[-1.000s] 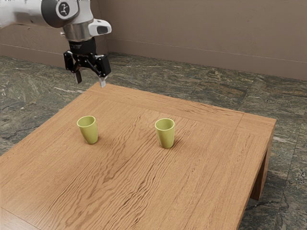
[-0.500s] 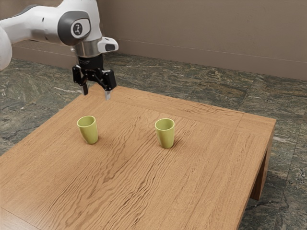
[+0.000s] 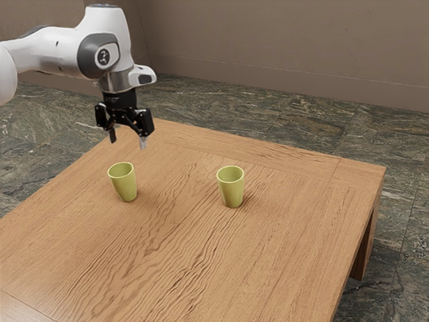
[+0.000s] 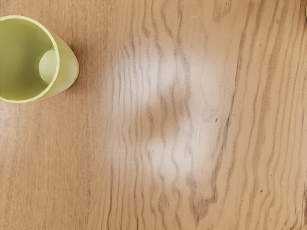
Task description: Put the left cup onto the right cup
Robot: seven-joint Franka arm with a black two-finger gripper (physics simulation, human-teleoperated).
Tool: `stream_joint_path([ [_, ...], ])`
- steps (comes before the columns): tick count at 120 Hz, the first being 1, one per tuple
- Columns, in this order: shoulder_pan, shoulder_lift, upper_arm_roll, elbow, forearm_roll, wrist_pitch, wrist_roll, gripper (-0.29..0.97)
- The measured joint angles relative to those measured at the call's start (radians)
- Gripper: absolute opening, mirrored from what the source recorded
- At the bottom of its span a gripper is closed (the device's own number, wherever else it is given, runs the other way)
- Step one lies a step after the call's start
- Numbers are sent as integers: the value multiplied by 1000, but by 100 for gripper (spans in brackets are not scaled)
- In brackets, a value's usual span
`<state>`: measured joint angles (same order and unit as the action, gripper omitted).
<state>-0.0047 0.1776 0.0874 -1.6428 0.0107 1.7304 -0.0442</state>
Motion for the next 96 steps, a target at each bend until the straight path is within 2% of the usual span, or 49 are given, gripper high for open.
stream_joint_path([
  [44,48,13,0,-38,1,40,6,68],
  [96,78,86,1,-14,-1,89,23,68],
])
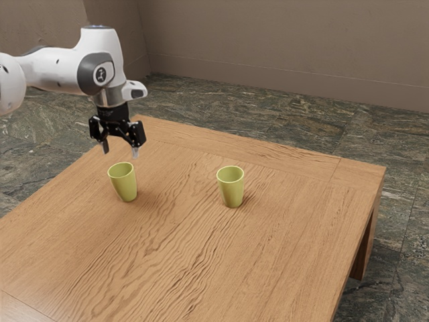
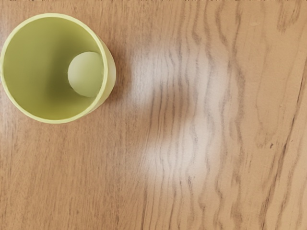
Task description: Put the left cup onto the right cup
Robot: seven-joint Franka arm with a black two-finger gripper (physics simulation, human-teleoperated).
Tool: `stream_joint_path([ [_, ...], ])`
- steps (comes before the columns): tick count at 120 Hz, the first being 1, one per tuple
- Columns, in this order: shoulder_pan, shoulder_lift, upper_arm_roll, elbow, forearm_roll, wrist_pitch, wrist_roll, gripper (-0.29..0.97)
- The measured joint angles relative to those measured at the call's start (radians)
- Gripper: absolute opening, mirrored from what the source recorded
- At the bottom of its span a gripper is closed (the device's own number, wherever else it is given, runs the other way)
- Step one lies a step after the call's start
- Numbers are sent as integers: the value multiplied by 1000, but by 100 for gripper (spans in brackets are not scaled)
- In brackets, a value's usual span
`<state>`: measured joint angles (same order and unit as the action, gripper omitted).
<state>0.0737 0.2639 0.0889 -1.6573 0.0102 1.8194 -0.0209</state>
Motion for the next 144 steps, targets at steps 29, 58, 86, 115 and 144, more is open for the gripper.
stream_joint_path([
  [29,10,27,33,21,0,8,32,68],
  [58,19,44,62,23,-1,14,77,68],
  [86,27,68,72,27,-2,36,128,68],
  [115,27,109,87,54,-4,46,164,68],
  [144,35,141,88,79,-9,50,184,68],
])
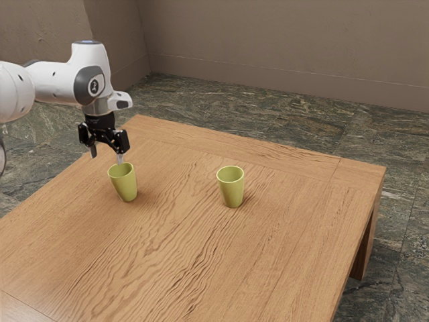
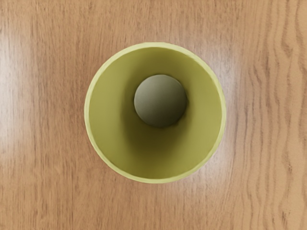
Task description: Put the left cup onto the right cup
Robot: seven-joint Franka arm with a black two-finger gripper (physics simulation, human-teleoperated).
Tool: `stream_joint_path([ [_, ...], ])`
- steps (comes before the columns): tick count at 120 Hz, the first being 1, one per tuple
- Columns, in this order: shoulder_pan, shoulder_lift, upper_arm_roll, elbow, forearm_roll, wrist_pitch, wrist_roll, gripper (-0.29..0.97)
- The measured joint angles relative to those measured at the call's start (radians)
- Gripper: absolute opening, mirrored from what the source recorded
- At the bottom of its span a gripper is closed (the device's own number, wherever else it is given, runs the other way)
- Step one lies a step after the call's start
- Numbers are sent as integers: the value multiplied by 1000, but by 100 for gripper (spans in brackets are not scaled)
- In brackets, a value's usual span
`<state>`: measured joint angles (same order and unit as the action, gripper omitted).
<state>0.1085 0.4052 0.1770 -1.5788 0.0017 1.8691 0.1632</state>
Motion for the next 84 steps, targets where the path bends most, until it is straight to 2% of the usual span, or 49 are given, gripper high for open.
stream_joint_path([
  [84,17,65,16,32,-34,4,-69,68],
])
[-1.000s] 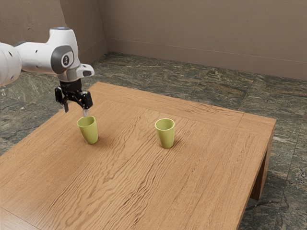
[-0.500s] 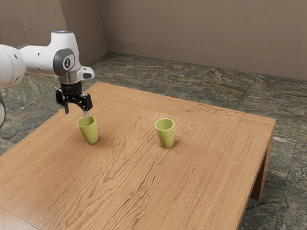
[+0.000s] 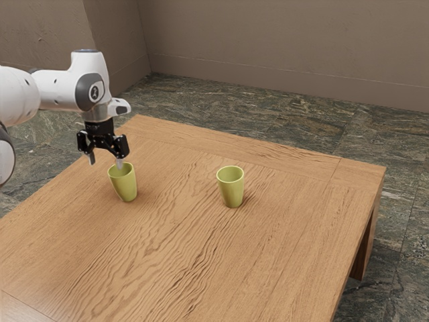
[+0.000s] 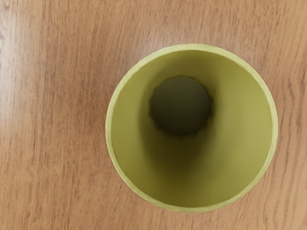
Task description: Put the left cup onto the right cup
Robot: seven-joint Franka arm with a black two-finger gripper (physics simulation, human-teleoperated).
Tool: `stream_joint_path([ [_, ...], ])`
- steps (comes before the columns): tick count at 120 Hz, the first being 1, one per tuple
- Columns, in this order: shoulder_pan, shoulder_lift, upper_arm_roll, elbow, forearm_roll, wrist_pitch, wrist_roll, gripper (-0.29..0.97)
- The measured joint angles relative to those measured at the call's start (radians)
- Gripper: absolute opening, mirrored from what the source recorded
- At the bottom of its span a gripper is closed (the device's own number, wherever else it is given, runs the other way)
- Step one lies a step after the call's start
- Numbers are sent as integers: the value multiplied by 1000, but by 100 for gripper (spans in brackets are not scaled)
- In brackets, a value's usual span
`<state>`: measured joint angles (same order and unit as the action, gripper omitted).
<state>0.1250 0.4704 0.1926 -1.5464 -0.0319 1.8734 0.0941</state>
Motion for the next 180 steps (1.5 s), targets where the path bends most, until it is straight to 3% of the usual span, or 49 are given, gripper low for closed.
stream_joint_path([
  [120,25,127,-3,150,-3,-27,-49,68],
  [180,34,157,-3,158,-11,-25,-54,68],
])
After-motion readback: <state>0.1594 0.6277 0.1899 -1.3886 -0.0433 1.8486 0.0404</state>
